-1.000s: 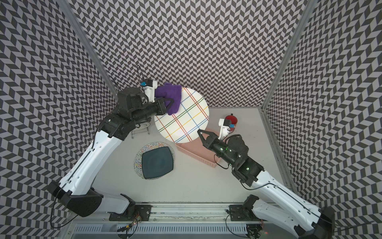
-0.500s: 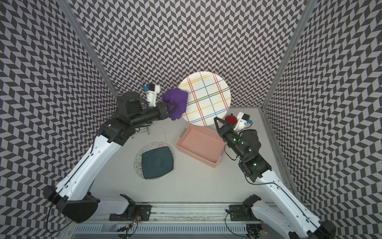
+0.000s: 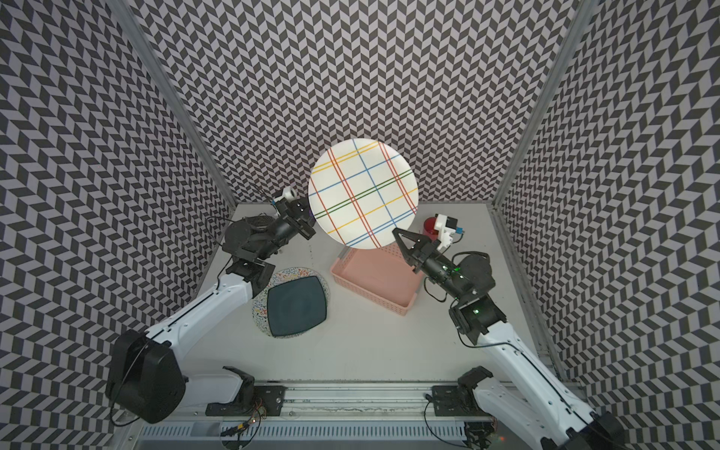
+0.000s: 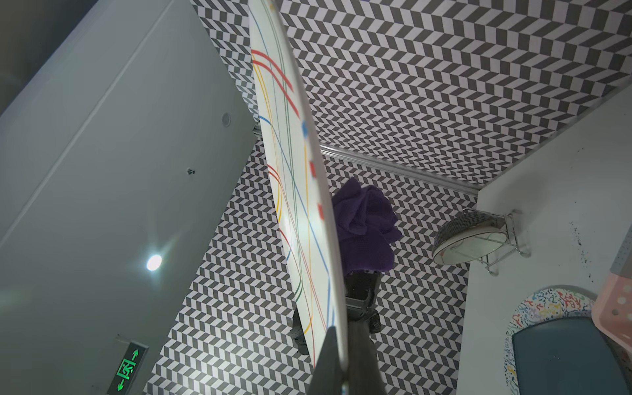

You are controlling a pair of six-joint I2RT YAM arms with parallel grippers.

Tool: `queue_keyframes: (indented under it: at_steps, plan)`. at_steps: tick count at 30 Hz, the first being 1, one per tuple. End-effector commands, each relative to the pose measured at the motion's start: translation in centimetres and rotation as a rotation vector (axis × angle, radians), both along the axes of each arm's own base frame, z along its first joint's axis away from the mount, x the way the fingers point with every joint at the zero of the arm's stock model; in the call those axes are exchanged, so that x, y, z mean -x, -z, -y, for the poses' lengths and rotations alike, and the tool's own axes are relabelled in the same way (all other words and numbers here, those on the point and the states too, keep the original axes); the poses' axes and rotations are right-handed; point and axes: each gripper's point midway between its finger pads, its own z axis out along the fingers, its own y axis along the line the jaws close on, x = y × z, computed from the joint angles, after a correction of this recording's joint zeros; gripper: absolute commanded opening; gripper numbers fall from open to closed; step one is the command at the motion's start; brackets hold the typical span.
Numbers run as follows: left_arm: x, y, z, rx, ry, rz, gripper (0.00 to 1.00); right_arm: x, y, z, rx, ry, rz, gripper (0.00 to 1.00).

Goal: Wipe the wet plate dry
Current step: Wipe the plate with towel.

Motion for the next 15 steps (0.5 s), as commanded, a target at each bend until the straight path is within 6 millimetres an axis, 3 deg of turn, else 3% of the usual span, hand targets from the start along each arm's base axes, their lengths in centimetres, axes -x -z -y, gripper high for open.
queue_keyframes:
  at_steps: [1, 4, 8, 11, 15]
  plan:
    - [5.6, -7.5, -0.9, 0.256, 0.127, 0.191, 0.0, 1.7, -3.4, -1.0, -0.055, -0.077, 0.118, 0.0]
    - [6.9, -8.1, 0.5, 0.313, 0.188, 0.207, 0.0, 1.1, -4.0, -1.7, -0.088, -0.09, 0.122, 0.0]
    - [8.0, -7.5, 2.0, 0.332, 0.24, 0.195, 0.0, -0.4, -6.5, -0.8, -0.16, -0.009, 0.153, 0.0]
    - [7.3, -7.2, 0.2, 0.381, 0.211, 0.185, 0.0, -1.0, -7.4, 0.2, -0.161, 0.049, 0.157, 0.0]
    - [5.9, -8.4, -2.1, 0.342, 0.133, 0.242, 0.0, 0.4, -5.4, -1.0, -0.094, -0.03, 0.135, 0.0]
